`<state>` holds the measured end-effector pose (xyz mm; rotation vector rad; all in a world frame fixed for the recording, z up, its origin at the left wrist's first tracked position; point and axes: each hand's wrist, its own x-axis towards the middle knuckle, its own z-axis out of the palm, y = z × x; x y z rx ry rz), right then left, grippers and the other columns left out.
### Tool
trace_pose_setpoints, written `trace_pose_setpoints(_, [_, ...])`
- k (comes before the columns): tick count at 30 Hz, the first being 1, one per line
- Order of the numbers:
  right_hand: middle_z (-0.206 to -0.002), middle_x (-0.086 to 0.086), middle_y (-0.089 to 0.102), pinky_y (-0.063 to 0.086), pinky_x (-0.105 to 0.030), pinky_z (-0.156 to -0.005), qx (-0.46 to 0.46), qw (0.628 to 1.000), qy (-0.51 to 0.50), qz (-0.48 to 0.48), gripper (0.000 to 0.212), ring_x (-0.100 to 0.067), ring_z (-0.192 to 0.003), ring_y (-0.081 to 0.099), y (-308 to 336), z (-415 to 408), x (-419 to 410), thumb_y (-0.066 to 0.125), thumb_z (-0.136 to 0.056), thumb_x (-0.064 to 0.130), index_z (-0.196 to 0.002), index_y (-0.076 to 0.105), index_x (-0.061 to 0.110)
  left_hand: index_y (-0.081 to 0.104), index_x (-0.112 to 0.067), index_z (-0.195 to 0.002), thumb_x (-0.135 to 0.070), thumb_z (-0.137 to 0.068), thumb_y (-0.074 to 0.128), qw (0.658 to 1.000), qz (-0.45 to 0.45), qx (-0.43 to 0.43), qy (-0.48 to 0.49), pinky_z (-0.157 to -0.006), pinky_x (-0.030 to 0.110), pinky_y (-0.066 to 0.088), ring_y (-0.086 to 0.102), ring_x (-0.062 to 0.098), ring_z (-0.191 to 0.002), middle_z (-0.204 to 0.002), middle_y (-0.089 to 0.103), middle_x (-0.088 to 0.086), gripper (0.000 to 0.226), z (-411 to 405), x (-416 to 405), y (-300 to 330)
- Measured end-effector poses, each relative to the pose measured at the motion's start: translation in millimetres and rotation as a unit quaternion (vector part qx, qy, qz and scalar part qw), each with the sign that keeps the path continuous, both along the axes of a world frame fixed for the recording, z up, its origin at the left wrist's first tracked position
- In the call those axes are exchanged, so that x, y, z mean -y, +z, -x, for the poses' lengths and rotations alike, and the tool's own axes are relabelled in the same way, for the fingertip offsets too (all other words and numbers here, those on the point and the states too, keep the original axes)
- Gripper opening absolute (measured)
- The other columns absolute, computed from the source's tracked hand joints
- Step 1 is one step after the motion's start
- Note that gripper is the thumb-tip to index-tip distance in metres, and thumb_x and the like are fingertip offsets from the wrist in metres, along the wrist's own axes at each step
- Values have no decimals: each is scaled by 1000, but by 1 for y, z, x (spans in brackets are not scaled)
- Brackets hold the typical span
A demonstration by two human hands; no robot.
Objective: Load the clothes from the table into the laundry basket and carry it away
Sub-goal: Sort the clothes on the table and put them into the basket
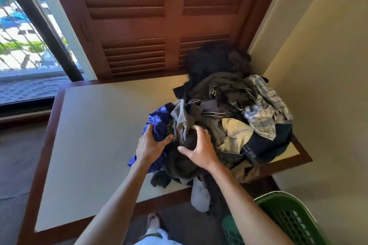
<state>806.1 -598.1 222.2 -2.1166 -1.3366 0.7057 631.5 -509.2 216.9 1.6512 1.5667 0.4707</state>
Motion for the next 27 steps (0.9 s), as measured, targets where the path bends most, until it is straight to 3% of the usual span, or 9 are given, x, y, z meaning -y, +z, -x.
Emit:
trace_pose_setpoints(3, [-154, -8, 28, 35, -51, -114, 30, 998, 12, -46, 108, -28, -144, 29, 10, -23, 1, 63, -64, 85, -152, 20, 41, 48, -26, -111, -65, -75, 74, 1000, -3, -5, 6, -78, 44, 53, 63, 30, -104, -111, 68, 2, 59, -3, 7, -8])
trace_pose_setpoints(6, [-166, -5, 6, 29, -58, -116, 15, 999, 41, 15, 105, -34, -152, 14, 11, -4, -16, 55, -64, 92, -150, 3, 60, 44, -28, -107, -65, -76, 72, 1000, -3, -18, -3, -73, 43, 53, 63, 30, -99, -106, 66, 1, 56, -6, 14, -13])
trace_pose_setpoints(9, [-167, -7, 7, 36, -60, -109, 43, 995, 9, 94, 97, -43, -144, 30, -6, 24, -35, 44, -66, 96, -145, -3, 65, 48, -24, -113, -63, -77, 73, 1000, 7, -25, -14, -75, 44, 54, 64, 28, -97, -102, 66, -1, 59, -1, 13, -21])
trace_pose_setpoints(13, [-161, -21, 21, 47, -56, -99, 121, 984, -20, 129, 103, -49, -127, 48, -30, 29, -54, 36, -63, 100, -149, -3, 58, 52, -22, -121, -80, -60, 74, 997, 79, -15, 4, -77, 43, 56, 67, 28, -94, -102, 72, 2, 87, 20, 9, -51])
trace_pose_setpoints(17, [-151, -21, 28, 51, -53, -89, 192, 971, -15, 140, 102, -48, -120, 50, -51, 34, -65, 40, -65, 96, -151, 9, 51, 57, -31, -112, -78, -57, 75, 995, 91, 12, 34, -77, 41, 57, 70, 21, -92, -97, 73, -9, 76, 31, 3, -70])
trace_pose_setpoints(20, [-131, -16, 45, 53, -47, -77, 229, 966, -1, 123, 79, -43, -112, 53, -62, 31, -69, 49, -78, 78, -146, 34, 41, 57, -31, -104, -59, -76, 77, 993, 76, 3, 93, -70, 34, 50, 69, 27, -90, -92, 71, -6, 45, 39, -2, -72])
trace_pose_setpoints(22, [-116, -13, 52, 53, -44, -67, 233, 969, 5, 88, 65, -40, -102, 59, -69, 27, -68, 55, -81, 66, -136, 50, 33, 57, -32, -108, -56, -83, 72, 993, 57, -9, 105, -70, 34, 49, 68, 29, -91, -95, 72, -3, 38, 48, -6, -74])
trace_pose_setpoints(27, [-114, -11, 56, 53, -42, -67, 202, 977, 0, 66, 52, -37, -97, 62, -70, 21, -69, 61, -84, 55, -127, 59, 28, 54, -32, -105, -61, -89, 58, 997, -5, -48, 55, -73, 42, 54, 65, 30, -91, -97, 69, -1, 34, 57, -13, -71])
